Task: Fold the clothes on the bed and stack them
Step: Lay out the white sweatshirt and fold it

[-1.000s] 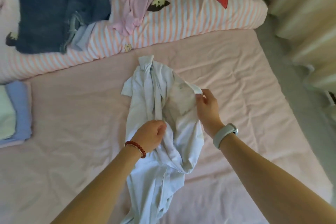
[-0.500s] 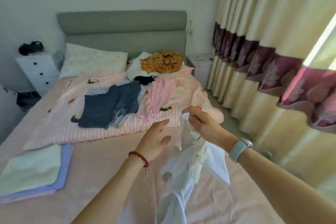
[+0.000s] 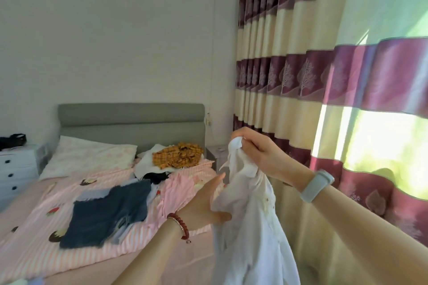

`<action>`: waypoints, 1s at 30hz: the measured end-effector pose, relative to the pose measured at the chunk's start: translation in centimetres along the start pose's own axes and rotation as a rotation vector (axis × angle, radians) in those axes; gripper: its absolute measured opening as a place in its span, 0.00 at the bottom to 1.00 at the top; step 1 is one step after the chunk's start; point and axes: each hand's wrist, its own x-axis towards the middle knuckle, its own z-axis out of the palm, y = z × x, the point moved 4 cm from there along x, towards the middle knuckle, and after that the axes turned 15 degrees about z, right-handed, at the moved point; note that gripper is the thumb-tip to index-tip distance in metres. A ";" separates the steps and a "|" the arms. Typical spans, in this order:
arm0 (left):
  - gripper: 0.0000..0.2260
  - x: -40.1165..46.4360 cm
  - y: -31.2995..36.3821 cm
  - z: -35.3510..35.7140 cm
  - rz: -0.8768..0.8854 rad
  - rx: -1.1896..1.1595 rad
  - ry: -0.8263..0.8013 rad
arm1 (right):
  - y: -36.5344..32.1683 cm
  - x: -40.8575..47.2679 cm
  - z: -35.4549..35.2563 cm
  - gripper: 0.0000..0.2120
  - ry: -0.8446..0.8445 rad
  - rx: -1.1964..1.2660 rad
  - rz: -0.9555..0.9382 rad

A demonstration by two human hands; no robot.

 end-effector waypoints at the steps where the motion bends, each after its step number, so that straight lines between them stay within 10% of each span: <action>1: 0.40 0.4 0.7 0.3 0.004 -0.013 -0.022 | -0.5 -0.2 -1.1 0.20 0.028 0.021 -0.022; 13: 0.14 1.5 5.8 2.5 -0.024 -0.009 -0.161 | 6.2 -3.8 -9.6 0.15 0.291 0.222 0.135; 19: 0.23 0.5 6.2 1.9 -0.012 0.042 -0.193 | 8.3 -4.7 -10.3 0.18 0.319 0.261 0.161; 22: 0.12 -0.2 6.3 2.1 0.031 0.246 -0.203 | 9.5 -4.8 -9.9 0.16 0.312 0.270 0.192; 30: 0.24 -3.3 4.0 1.2 -0.179 1.003 -0.426 | 11.0 -4.3 -8.9 0.13 0.414 0.290 0.234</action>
